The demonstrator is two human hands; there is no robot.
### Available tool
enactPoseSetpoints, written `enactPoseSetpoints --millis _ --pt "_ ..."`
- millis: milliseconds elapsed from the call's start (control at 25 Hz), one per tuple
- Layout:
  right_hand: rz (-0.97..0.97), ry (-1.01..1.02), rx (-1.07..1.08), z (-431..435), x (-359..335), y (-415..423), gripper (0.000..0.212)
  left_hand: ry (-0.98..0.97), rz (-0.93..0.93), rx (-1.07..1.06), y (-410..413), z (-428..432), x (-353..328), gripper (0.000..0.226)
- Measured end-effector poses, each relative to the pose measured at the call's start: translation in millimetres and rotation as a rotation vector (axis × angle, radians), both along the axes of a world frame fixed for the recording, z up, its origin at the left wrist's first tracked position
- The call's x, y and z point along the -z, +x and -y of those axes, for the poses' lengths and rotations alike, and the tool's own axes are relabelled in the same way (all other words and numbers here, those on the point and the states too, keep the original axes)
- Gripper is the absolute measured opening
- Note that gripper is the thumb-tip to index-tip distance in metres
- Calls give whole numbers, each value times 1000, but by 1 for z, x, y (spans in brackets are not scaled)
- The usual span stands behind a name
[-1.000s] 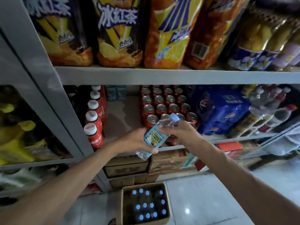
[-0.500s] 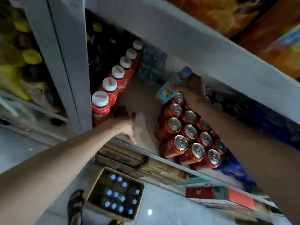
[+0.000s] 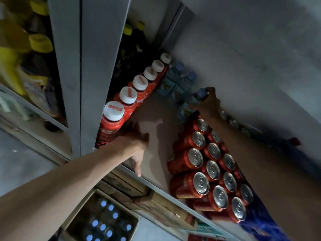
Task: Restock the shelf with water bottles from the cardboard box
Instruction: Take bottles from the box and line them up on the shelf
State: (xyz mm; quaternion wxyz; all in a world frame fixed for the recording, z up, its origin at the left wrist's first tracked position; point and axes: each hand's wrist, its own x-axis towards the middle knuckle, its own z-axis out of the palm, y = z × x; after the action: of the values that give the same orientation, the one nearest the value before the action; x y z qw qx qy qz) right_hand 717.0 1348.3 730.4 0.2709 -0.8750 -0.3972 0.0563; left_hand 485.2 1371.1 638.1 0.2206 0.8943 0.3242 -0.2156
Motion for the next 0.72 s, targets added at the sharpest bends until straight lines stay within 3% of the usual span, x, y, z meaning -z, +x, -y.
enactPoseSetpoints --millis 80,160,320,560,720 --pt "38 -18 6 0 3 4 79 78 -157 143 3 0 -9 139" --pt "36 -26 31 -4 4 10 75 87 -196 168 2 2 -15 143" --pt "-12 -18 53 -16 3 18 40 87 -193 170 7 0 -4 144" --pt "14 62 51 -31 8 24 59 147 -199 192 12 1 -4 145" --pt "-40 78 34 -35 10 31 50 154 -189 187 12 0 0 146"
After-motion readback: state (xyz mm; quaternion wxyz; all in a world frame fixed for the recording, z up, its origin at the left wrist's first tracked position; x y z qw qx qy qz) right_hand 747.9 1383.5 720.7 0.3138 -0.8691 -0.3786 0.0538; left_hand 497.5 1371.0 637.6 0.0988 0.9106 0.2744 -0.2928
